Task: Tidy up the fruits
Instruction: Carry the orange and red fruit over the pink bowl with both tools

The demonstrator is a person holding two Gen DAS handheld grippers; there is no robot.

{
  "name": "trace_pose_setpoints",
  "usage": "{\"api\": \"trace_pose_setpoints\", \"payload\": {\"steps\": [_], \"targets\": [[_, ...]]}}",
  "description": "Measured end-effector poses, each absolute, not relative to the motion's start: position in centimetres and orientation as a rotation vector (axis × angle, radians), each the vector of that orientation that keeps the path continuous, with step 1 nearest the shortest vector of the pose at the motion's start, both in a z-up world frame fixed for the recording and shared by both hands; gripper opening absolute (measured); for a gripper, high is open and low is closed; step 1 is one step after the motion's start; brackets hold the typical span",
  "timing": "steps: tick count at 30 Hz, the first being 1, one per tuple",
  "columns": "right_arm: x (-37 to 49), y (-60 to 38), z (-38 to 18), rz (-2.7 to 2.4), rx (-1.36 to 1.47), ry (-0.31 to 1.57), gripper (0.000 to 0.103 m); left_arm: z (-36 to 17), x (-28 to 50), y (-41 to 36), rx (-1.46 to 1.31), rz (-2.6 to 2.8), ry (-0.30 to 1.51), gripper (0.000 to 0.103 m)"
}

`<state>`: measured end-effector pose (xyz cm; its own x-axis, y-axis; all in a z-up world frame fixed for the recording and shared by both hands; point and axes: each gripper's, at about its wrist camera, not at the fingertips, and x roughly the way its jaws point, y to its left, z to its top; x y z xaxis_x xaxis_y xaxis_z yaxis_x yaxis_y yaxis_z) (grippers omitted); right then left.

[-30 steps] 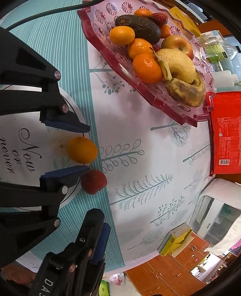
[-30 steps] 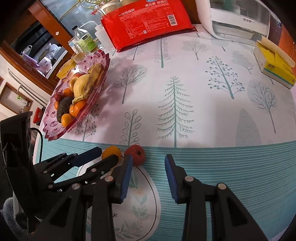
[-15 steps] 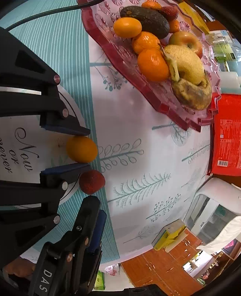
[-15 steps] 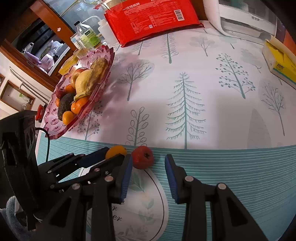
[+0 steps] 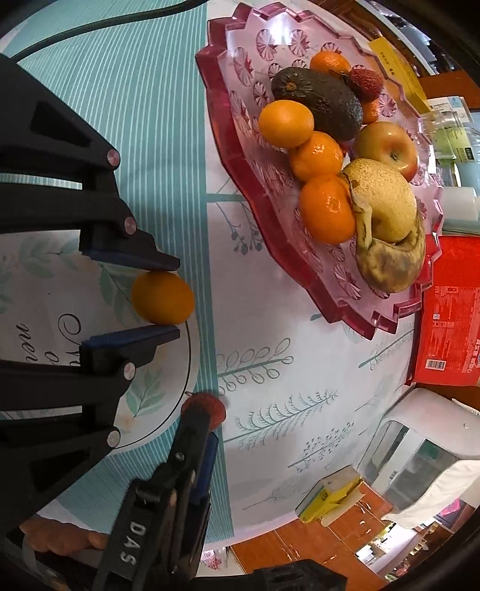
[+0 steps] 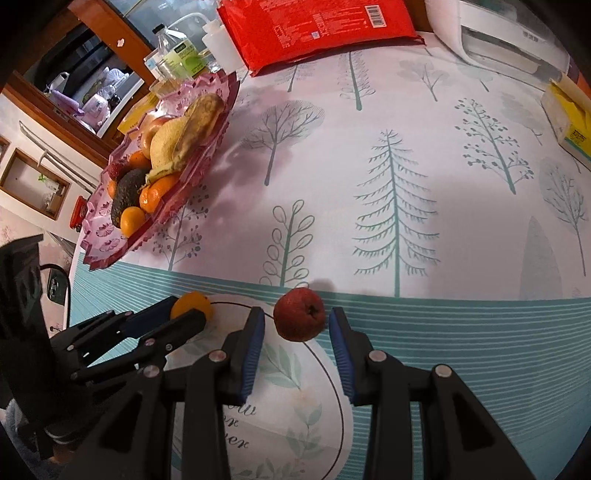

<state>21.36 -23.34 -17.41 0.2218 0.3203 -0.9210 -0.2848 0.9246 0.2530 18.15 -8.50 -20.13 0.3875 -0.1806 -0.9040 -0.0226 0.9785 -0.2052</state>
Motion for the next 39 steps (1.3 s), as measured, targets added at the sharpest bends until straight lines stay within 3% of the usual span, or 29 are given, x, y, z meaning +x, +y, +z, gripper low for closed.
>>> {"api": "trace_pose_setpoints", "payload": {"steps": [22,39], "targets": [[20.4,-22.7,-17.2,0.402,-0.006,1.252,0.032,-20.2,18.3,-8.6,-0.218,-0.101,1.179,0.028],[16.7,-18.7,-6.4,0.460,0.029,1.065,0.032,-10.0,15.3,-3.2,-0.203,-0.054,1.139,0.028]]}}
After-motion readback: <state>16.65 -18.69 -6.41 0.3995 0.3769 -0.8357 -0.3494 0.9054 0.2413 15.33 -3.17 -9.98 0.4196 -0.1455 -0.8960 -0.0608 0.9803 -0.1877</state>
